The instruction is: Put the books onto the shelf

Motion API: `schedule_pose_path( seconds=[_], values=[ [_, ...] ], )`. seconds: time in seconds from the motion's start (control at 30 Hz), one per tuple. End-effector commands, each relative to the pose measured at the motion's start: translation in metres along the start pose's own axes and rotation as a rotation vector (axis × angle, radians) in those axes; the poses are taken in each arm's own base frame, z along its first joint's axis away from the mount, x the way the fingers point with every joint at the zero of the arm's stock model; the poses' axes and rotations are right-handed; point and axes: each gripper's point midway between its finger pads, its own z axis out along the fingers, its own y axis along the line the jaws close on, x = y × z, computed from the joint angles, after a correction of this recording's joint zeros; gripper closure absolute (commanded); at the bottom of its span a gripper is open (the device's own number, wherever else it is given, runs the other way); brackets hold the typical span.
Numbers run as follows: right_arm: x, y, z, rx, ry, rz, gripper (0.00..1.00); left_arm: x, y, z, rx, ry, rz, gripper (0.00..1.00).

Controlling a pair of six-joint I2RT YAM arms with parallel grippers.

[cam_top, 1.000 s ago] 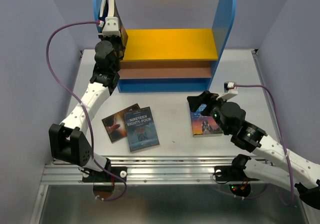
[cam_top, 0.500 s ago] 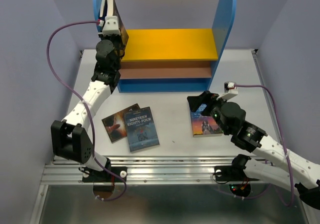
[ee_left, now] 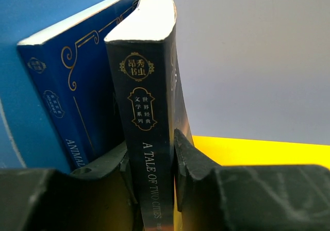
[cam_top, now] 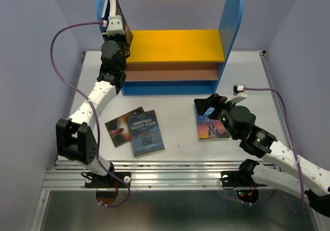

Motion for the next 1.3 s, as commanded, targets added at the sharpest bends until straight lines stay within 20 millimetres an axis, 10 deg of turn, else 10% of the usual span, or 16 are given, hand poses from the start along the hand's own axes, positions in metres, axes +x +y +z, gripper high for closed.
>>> schedule_pose_path(
  seconds=[0.0,0.67,0.97,1.27],
  values=[
    [-0.014,0.003,-0.001,-0.003,-0.048,0.02,0.0,-0.029,0.011,0.0,-0.047,-0.067,-0.035,0.58],
    [-0.006,0.004,0.0,-0.013,-0.023,0.036,0.0,-0.074,0.01,-0.035,0.033,-0.102,-0.15,0.43],
    [-0.001,0.006,0.001,-0.024,-0.005,0.041,0.0,-0.119,0.002,-0.074,0.144,-0.164,-0.254,0.04],
    [0.002,0.005,0.0,-0.027,0.004,0.047,0.0,-0.153,-0.031,-0.102,0.332,-0.13,-0.327,0.01]
  ],
)
